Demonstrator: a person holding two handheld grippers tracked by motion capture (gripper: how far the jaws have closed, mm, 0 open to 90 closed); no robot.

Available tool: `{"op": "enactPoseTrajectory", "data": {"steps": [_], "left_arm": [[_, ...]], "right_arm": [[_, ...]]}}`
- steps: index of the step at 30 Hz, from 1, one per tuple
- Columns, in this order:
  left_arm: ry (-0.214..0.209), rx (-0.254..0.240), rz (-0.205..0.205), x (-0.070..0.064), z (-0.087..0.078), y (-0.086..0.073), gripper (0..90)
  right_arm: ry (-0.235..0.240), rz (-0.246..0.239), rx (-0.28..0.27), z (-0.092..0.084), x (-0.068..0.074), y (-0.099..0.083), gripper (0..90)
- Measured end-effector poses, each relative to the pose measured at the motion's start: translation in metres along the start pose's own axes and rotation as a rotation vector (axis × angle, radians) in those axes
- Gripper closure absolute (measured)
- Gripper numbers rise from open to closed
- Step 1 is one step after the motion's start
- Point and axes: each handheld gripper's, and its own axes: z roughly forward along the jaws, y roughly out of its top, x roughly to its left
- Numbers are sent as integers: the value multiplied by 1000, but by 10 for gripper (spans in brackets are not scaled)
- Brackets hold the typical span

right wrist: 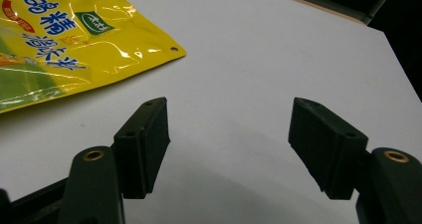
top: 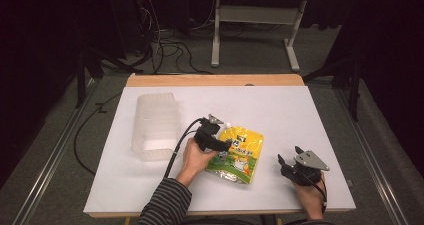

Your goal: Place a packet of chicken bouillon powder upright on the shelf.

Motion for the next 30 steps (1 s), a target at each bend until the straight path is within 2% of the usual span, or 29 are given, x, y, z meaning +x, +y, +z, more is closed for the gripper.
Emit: {"op": "enactPoseTrajectory", "data": {"steps": [5, 9, 14, 18, 19, 24, 25, 26, 30], "left_arm": [[4, 33, -12, 0, 11, 5, 209], [9, 56, 4, -4, 17, 5, 209], [21, 84, 2, -5, 28, 3, 216], [65, 78, 50, -12, 29, 1, 231], [68, 75, 63, -13, 29, 1, 245], [59, 76, 68, -17, 28, 1, 328], [53, 79, 74, -18, 27, 1, 392], [51, 80, 76, -19, 27, 1, 392], [30, 82, 83, -21, 25, 1, 554]], "right_arm": [[-2, 7, 1, 0, 0, 0, 327], [4, 6, 14, 1, 0, 0, 327], [1, 6, 9, 1, 0, 0, 327], [3, 7, 0, 0, -1, 0, 327], [3, 5, -1, 0, 0, 0, 326], [-2, 9, -1, 0, 0, 0, 326], [0, 8, 5, 0, 0, 0, 325], [0, 8, 5, 0, 0, 0, 325], [1, 0, 8, 1, 1, 0, 326]]}}
